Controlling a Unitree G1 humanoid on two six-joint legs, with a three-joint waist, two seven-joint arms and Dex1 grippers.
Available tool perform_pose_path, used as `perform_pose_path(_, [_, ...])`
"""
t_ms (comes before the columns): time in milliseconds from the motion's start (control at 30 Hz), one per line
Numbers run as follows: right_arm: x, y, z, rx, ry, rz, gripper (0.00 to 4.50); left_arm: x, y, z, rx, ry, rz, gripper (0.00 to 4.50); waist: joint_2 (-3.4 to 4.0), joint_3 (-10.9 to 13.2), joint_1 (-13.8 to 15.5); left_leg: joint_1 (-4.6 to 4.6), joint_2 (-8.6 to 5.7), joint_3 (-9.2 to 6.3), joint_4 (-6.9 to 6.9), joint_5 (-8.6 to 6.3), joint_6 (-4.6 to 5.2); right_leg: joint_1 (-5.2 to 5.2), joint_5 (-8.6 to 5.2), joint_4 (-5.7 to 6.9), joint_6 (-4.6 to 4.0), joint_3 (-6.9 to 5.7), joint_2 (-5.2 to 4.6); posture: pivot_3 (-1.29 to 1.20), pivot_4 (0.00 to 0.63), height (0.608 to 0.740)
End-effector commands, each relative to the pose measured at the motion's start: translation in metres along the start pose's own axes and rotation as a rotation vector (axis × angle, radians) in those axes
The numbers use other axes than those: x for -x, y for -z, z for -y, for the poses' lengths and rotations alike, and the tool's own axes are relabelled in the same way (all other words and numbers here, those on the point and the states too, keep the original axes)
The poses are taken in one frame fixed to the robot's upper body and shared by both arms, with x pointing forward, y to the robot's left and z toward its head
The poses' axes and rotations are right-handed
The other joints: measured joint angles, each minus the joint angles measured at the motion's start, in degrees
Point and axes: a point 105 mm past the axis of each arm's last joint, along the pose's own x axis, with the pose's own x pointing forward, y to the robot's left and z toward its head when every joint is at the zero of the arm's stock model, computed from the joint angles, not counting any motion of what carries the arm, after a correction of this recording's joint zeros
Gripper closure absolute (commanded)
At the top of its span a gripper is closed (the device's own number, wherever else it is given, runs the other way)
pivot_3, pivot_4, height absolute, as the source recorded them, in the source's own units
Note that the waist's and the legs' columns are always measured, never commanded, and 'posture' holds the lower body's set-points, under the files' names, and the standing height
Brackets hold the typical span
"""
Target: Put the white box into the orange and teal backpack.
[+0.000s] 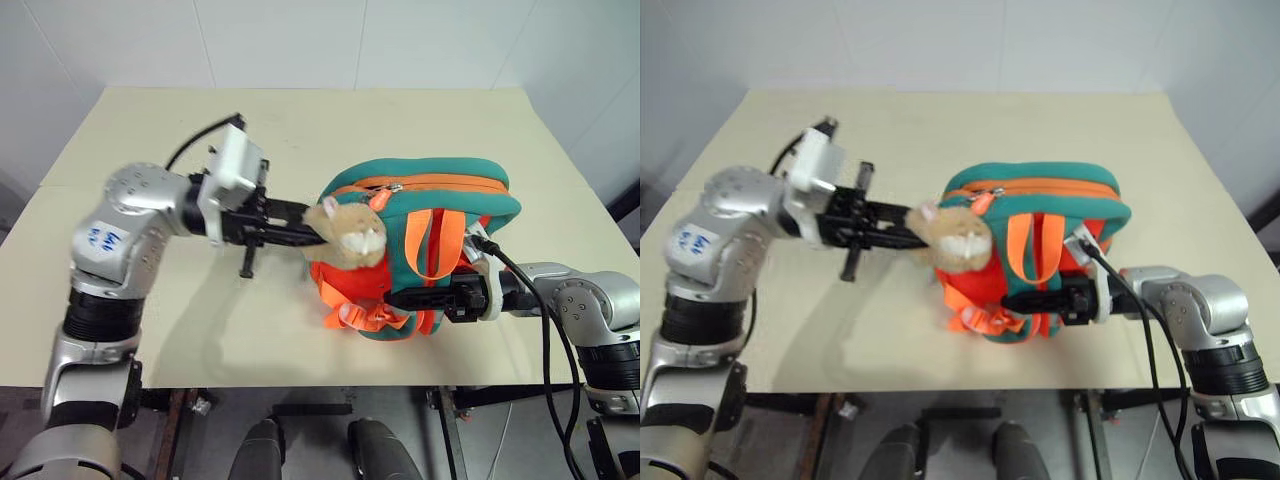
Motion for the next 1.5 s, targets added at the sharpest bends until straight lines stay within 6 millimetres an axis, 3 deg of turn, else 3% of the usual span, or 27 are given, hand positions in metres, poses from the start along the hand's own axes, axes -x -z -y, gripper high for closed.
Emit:
perform_pose_path(33, [0.002, -0.003, -0.005, 0.022, -0.006, 0.009, 4.46, 0.028, -0.011, -0.016, -0.039, -0.080, -0.009, 4.18, 0.00, 0.0, 0.0, 0.00, 0.00, 0.00, 0.00, 0.00, 0.00, 0.00, 0.00, -0.01, 0.00, 0.00, 0.00, 0.00, 0.150, 0.740])
perform_pose_path(167, [0.002, -0.002, -0.006, 0.022, -0.004, 0.012, 4.46, 0.046, 0.003, -0.021, 0.052, -0.094, -0.087, 4.18, 0.00, 0.0, -0.1, 0.00, 0.01, 0.00, -0.04, 0.00, 0.00, -0.02, 0.00, -0.01, -0.01, 0.00, 0.01, 0.00, 0.150, 0.740])
perform_pose_path(400, [0.002, -0.003, -0.008, 0.026, 0.005, 0.024, 4.46, 0.067, 0.057, -0.030, 0.240, -0.169, -0.173, 4.18, 0.00, 0.0, -0.1, 0.00, 0.01, 0.01, -0.04, 0.00, 0.00, -0.02, -0.01, -0.01, -0.02, 0.00, 0.00, 0.00, 0.150, 0.740])
perform_pose_path(533, [0.003, -0.003, -0.008, 0.028, 0.013, 0.034, 4.46, 0.065, 0.100, -0.032, 0.395, -0.216, -0.234, 4.18, 0.00, 0.0, 0.1, -0.01, 0.01, 0.00, -0.07, 0.00, 0.00, -0.04, -0.02, 0.00, -0.03, -0.01, -0.01, 0.00, 0.150, 0.740])
perform_pose_path(633, [0.002, -0.003, -0.009, 0.029, 0.015, 0.039, 4.46, 0.058, 0.135, -0.020, 0.531, -0.203, -0.293, 4.18, 0.00, 0.0, 0.0, -0.02, 0.00, 0.01, -0.06, 0.00, 0.00, -0.05, -0.02, 0.00, -0.03, 0.00, -0.01, 0.00, 0.150, 0.740])
perform_pose_path(767, [0.000, -0.004, -0.010, 0.034, 0.017, 0.048, 4.46, 0.039, 0.174, -0.006, 0.584, -0.183, -0.345, 4.18, 0.00, 0.0, 0.0, -0.01, 0.02, 0.02, -0.06, 0.00, 0.00, -0.05, -0.02, 0.01, -0.03, 0.01, -0.01, 0.00, 0.150, 0.740])
perform_pose_path(867, [-0.002, -0.005, -0.011, 0.054, 0.022, 0.059, 4.46, 0.020, 0.177, -0.004, 0.545, -0.165, -0.311, 4.18, 0.02, 0.0, 0.4, -0.01, 0.01, -0.02, -0.02, 0.00, 0.00, -0.03, -0.01, 0.03, -0.03, -0.01, -0.04, 0.00, 0.150, 0.740])
perform_pose_path(967, [-0.001, -0.007, -0.006, 0.102, 0.077, 0.066, 4.46, 0.011, 0.163, -0.003, 0.455, -0.152, -0.246, 4.18, 0.04, -0.1, 0.8, 0.00, -0.08, -0.07, 0.02, 0.02, 0.03, 0.04, 0.01, 0.02, 0.02, -0.03, -0.15, 0.00, 0.150, 0.740])
perform_pose_path(1133, [0.004, -0.012, -0.014, 0.222, 0.104, 0.063, 2.80, 0.020, 0.136, -0.005, 0.250, -0.224, -0.144, 4.18, 0.05, -0.1, 0.8, -0.02, -0.09, -0.07, -0.02, 0.04, 0.07, 0.07, 0.03, -0.06, 0.05, -0.03, -0.23, 0.00, 0.150, 0.740])
perform_pose_path(1233, [0.016, -0.019, -0.023, 0.328, 0.177, 0.074, 1.79, 0.037, 0.122, 0.014, 0.235, -0.225, -0.096, 3.28, 0.05, 0.0, 0.4, -0.10, -0.01, -0.05, -0.12, 0.02, 0.05, -0.06, 0.01, -0.06, 0.01, -0.04, -0.21, 0.00, 0.150, 0.740])
perform_pose_path(1400, [0.033, -0.014, -0.027, 0.432, 0.296, 0.039, 0.13, 0.051, 0.120, 0.043, 0.296, -0.215, -0.126, 1.68, 0.05, 0.0, 0.3, -0.09, 0.07, -0.04, -0.14, -0.05, -0.02, -0.09, -0.05, -0.06, -0.09, -0.06, -0.10, 0.00, 0.150, 0.740])
perform_pose_path(1500, [0.051, -0.017, -0.030, 0.478, 0.382, 0.060, 0.00, 0.058, 0.120, 0.054, 0.300, -0.247, -0.136, 0.70, 0.05, 0.0, 0.3, -0.05, 0.04, -0.02, -0.13, -0.05, -0.02, -0.03, -0.06, -0.07, -0.10, -0.03, -0.13, 0.00, 0.150, 0.740])
